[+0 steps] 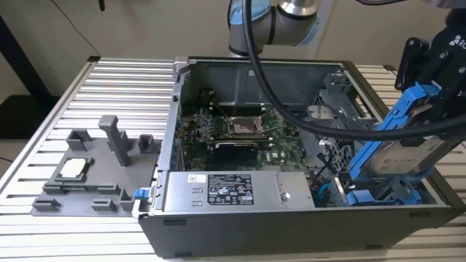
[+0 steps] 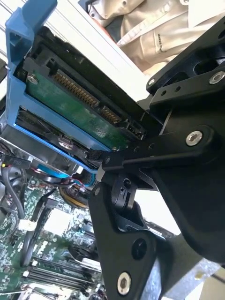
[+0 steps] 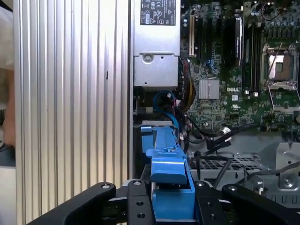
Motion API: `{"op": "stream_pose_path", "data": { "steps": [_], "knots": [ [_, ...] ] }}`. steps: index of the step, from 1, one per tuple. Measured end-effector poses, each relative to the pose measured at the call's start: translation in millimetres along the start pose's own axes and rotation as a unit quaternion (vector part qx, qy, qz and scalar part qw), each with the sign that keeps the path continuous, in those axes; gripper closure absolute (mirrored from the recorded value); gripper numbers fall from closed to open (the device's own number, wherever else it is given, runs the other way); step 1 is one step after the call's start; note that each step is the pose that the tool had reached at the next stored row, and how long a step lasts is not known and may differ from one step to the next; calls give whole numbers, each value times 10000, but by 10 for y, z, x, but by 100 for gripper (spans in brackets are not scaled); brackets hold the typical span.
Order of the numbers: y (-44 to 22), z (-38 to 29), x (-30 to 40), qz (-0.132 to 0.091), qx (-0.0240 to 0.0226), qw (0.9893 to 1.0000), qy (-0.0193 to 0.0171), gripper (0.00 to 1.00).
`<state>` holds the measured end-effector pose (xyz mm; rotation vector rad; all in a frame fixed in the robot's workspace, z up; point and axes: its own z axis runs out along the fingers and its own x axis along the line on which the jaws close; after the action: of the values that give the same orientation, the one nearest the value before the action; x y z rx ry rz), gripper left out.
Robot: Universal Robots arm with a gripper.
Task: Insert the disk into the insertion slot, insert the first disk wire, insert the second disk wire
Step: 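Insert the disk into the insertion slot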
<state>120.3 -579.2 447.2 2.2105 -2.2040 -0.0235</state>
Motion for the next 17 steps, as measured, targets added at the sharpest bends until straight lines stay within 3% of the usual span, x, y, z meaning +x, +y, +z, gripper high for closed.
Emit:
{"op": "stream_pose_path", "data": {
  "steps": [12,17],
  "knots": [
    [-23,194,-1,1,0,10000,-16,67],
    [-35,253,-1,1,0,10000,-74,67]
  ]
}}
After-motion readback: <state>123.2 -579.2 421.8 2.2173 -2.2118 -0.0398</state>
